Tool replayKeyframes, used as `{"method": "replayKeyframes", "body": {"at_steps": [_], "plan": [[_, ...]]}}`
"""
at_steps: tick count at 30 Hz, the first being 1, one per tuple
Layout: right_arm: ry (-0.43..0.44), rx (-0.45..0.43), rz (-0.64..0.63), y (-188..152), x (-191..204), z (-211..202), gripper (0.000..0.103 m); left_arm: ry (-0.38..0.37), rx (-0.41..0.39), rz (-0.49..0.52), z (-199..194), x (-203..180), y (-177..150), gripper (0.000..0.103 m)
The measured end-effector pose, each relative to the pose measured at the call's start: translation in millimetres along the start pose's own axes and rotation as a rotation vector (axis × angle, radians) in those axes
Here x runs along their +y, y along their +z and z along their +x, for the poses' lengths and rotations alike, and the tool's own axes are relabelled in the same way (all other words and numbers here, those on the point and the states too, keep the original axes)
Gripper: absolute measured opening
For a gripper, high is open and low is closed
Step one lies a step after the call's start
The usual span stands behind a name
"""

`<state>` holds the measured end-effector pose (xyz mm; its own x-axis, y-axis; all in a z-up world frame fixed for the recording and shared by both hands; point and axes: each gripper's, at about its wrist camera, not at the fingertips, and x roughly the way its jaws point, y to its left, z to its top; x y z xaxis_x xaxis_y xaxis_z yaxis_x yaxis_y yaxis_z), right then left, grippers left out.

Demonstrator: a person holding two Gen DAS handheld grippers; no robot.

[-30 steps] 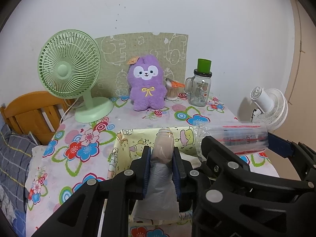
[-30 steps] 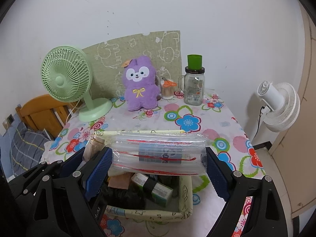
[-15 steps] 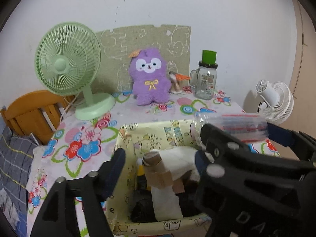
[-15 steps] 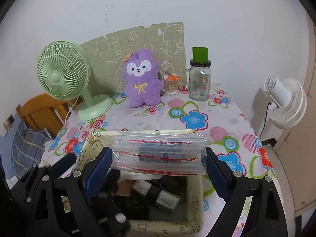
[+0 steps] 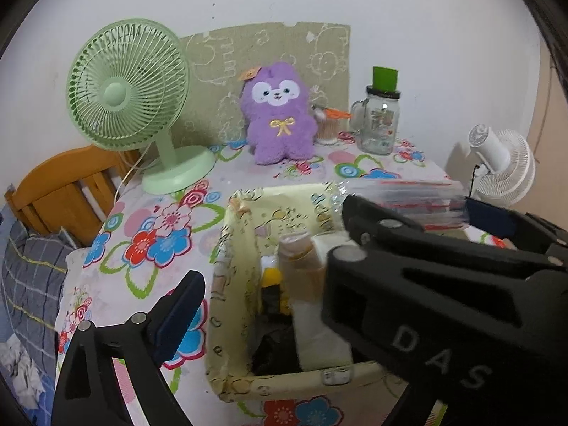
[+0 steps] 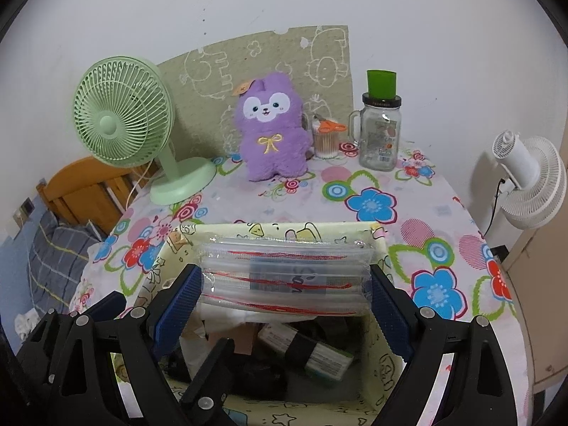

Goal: Organize soft objects
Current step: 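Lower the roll into the box with the left tool while the right tool lowers the tubes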

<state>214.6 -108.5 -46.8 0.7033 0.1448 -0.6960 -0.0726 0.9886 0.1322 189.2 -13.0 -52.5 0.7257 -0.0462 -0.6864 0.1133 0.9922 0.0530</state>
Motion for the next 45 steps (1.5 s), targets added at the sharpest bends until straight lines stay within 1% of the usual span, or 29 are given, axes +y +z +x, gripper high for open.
{"method": "replayKeyframes", "body": {"at_steps": [5,8,15,20,21,24,27,30,34,38,42,45], "plan": [[0.011,0.017,-0.018,-3.2,6.9,4.2,0.093,0.010,0.025,-0.024,2.8,8.1,-7.0,0.095],[0.019,0.029,-0.036,-6.7,12.0,5.1,0.095,0.007,0.033,-0.035,3.8,13.0,-9.9,0.095],[0.018,0.058,-0.052,-14.2,13.9,1.8,0.096,-0.004,0.030,-0.037,0.8,12.7,-14.2,0.096],[0.005,0.056,-0.081,-20.8,16.9,-2.1,0.096,-0.009,0.022,-0.042,-3.4,11.7,-17.8,0.096],[0.003,0.056,-0.087,-22.0,17.7,-2.5,0.097,-0.011,0.017,-0.045,-4.6,11.6,-18.8,0.096],[0.008,0.081,-0.102,-27.5,19.4,-2.8,0.097,-0.051,0.014,-0.070,-6.4,12.8,-20.0,0.099],[0.012,0.090,-0.072,-32.4,14.4,-4.7,0.097,-0.066,0.018,-0.070,-5.2,10.9,-20.2,0.099],[0.018,0.090,-0.051,-35.5,7.4,-8.8,0.097,-0.057,0.010,-0.056,-5.4,6.9,-20.6,0.099],[0.046,0.093,-0.043,-37.0,0.7,-15.3,0.097,-0.060,0.007,-0.063,-4.2,6.9,-20.5,0.099],[0.059,0.094,-0.035,-38.0,-3.9,-17.9,0.097,-0.047,0.000,-0.058,-3.2,5.7,-21.4,0.101],[0.047,0.085,-0.037,-39.2,-4.0,-21.1,0.097,-0.030,-0.003,-0.046,-6.4,3.7,-21.7,0.101],[0.021,0.072,-0.055,-38.3,-2.0,-25.8,0.097,-0.022,-0.006,-0.042,-9.7,3.1,-22.0,0.101]]}}
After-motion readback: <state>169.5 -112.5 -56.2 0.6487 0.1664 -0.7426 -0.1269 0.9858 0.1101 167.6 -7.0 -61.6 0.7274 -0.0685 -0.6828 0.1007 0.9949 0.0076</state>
